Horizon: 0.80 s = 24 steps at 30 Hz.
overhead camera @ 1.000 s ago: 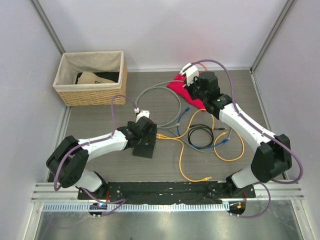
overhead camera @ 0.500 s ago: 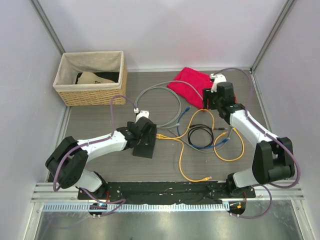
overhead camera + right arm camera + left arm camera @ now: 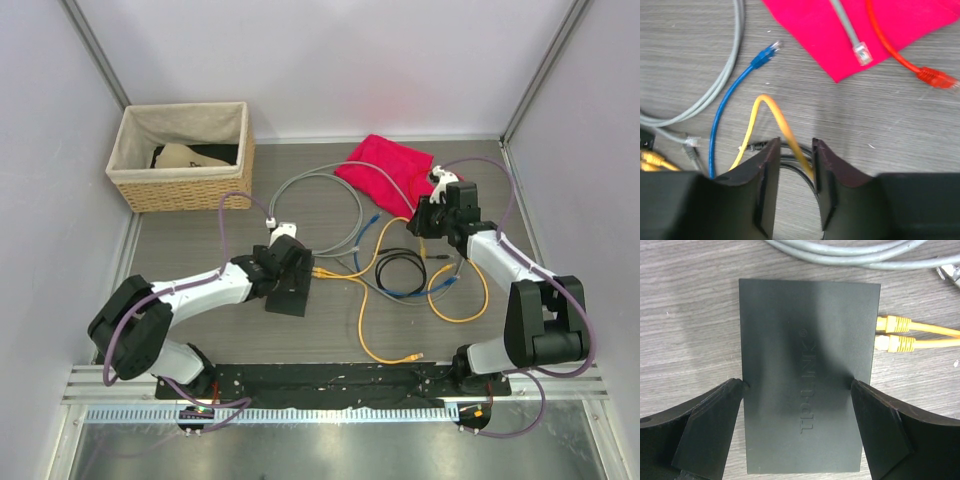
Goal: Insert the plug into the switch port
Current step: Adjust the connector at the center of the board.
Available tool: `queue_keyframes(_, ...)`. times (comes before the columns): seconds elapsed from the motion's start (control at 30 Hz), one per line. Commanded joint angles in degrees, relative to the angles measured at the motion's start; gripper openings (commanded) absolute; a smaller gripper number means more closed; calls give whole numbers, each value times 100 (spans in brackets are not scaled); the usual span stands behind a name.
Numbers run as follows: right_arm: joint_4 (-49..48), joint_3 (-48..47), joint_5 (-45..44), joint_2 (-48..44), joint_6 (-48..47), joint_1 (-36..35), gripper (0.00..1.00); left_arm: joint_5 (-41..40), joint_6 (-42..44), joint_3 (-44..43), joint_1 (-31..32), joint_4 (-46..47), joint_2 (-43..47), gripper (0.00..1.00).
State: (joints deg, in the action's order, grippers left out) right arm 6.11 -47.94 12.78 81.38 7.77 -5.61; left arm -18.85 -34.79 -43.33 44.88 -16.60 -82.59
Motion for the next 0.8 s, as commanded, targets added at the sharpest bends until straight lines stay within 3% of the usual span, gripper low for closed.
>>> queue_keyframes(0.0, 179, -215, 628, -166, -21, 16, 25, 215, -178, 114, 3, -528, 199, 95)
queue_keyframes(0.03, 267, -233, 717, -280, -30, 7, 9, 207, -195, 97, 12, -555, 225, 95)
queue_keyframes(0.1, 294, -303, 988, -552, -30, 7, 1, 145, -204, 71, 12, -590, 295, 95)
queue_keyframes(0.2, 496, -566, 1218, -1246, 5, -2, 1, 49, -230, 9, 12, -660, 331, 95)
queue_keyframes(0.33, 716, -778, 2164, -1932, 285, -19, 1, -101, -283, -35, -6, -686, 331, 95)
queue_keyframes(0.53, 812, 55, 3413, -3232, 962, -90, 3, -259, -415, -193, -32, -836, 375, 95)
queue_keyframes(0.6, 970, 478, 3985, -3812, 1165, -107, 8, -373, -467, -228, -58, -854, 489, 95)
queue_keyframes(0.7, 1593, 900, 4128, -4532, 1280, -99, 20, -444, -520, -237, -163, -836, 629, 95)
queue_keyframes(0.77, 2366, 1041, 4058, -4859, 1087, -99, 38, -426, -582, -272, -225, -819, 691, 95)
